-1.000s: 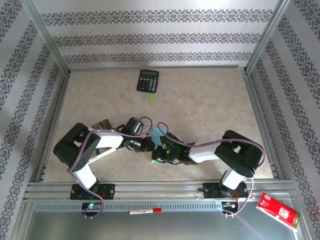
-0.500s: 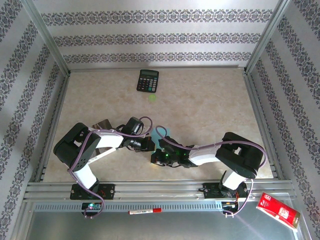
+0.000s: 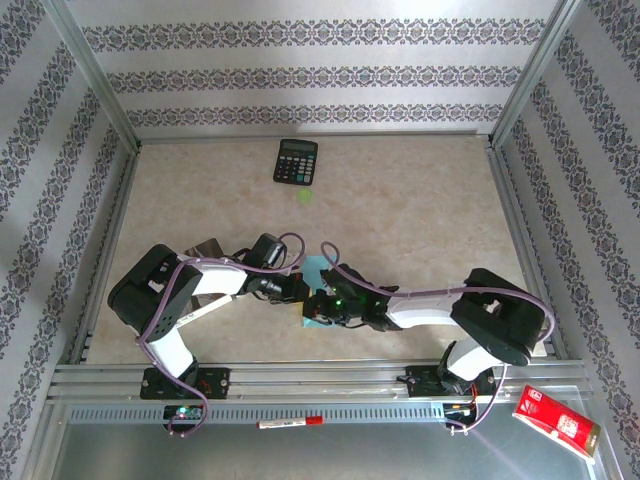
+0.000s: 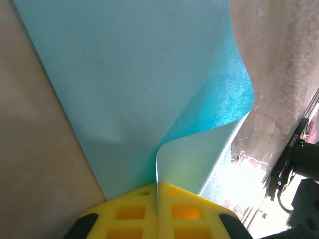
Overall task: Fold a paper plane with a square sheet of paper (pick it up from the middle)
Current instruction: Fold the triangle a second time at the center of the table.
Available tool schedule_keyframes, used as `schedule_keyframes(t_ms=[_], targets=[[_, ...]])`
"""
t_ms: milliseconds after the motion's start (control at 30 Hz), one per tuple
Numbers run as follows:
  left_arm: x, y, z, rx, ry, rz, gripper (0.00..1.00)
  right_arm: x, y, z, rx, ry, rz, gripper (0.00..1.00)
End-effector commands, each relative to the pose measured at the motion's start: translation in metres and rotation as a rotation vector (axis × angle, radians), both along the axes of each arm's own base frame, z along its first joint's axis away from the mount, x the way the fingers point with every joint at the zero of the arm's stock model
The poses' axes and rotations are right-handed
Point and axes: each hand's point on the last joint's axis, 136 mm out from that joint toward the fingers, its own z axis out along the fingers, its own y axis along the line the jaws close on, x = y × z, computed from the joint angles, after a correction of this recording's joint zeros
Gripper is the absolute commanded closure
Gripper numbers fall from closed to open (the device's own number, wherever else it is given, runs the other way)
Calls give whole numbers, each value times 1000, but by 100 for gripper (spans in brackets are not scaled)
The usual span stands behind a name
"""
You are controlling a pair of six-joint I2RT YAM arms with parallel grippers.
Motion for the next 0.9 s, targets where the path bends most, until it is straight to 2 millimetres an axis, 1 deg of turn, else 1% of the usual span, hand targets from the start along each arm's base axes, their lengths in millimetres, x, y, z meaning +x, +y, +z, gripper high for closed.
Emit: schedule_keyframes(t_ms=[0, 67, 267, 367, 467, 733, 867], targets=[[-22, 38, -59, 237, 96, 40, 100, 7, -6, -1, -20, -31, -8, 100], [-22, 37, -59, 236, 98, 40, 100, 11, -7, -6, -33, -22, -19, 100], [-21, 36, -58, 234, 95, 38, 100, 12, -6, -24, -72, -5, -14, 100], [-20, 35, -58, 234, 98, 36, 100, 11, -8, -35, -93, 13, -14, 100], [-18, 35, -56, 234, 94, 34, 100, 4, -11, -43, -102, 36, -15, 100], [-19, 38, -59, 251, 96, 38, 100, -18, -16, -47, -121, 68, 5, 100], [-20, 39, -60, 260, 97, 39, 100, -27, -13, -44, -121, 75, 31, 100]])
